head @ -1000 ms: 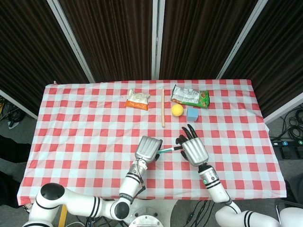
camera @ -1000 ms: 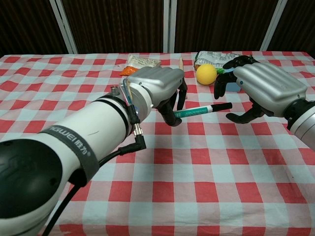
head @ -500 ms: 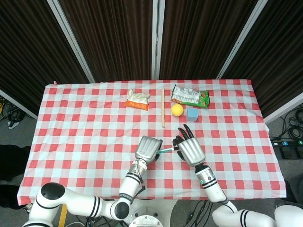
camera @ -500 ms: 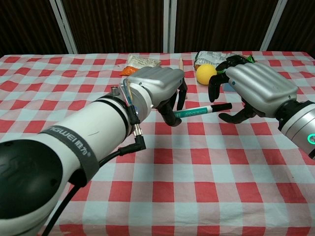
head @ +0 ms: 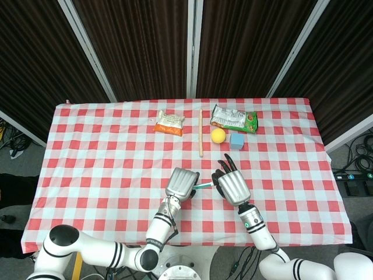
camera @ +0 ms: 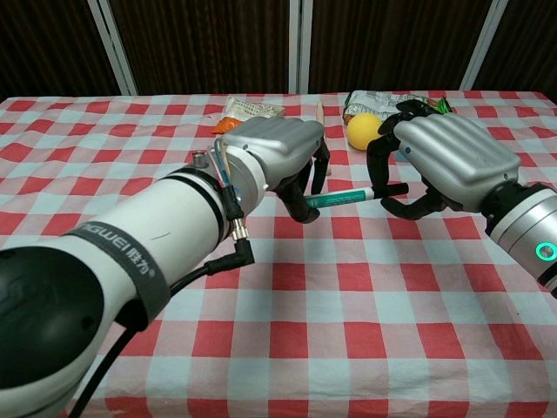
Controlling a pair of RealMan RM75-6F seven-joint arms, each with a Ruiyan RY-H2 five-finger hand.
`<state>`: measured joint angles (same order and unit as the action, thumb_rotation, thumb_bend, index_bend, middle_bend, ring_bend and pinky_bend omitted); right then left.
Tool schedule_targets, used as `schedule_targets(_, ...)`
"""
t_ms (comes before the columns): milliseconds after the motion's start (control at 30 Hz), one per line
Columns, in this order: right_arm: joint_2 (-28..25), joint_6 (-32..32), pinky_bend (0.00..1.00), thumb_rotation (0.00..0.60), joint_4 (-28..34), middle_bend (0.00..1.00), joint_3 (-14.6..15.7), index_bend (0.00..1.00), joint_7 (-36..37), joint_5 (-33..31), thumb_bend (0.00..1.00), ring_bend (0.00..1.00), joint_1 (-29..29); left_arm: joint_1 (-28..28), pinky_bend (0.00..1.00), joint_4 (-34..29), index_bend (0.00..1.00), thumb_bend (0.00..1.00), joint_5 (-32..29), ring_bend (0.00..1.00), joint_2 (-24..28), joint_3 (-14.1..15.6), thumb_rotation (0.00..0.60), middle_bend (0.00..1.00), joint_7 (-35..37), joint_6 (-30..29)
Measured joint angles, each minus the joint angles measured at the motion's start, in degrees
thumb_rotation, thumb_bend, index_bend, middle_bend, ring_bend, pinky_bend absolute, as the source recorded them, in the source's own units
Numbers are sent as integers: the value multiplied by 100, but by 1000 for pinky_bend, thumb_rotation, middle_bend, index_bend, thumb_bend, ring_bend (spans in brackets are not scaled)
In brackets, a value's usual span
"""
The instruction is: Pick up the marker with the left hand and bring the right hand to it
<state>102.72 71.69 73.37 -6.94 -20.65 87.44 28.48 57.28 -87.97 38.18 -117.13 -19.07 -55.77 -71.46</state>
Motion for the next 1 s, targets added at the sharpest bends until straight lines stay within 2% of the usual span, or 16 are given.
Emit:
schedule_targets(400,36,176,90,600,-98,601,3,683,118,46,233,241,-11,-6,940,-20,582,387,43,931,34,32,600,602,72,17)
schedule_targets(667,-27,217,92,600,-210,612,1,698,251,-44,238,242,-79,-145,940,2,582,386,223,931,159,213,600,602,244,-13)
schedule_targets(800,-49,201,92,600,-355,612,-12,698,382,-130,241,242,-113,-221,940,223,582,386,449,931,218,380,600,602,388,27)
schedule_targets(1000,31,40,91,600,-731,610,-52,698,606,-322,241,242,-119,-398,938,891,582,386,833,928,257,687,600,602,840,227)
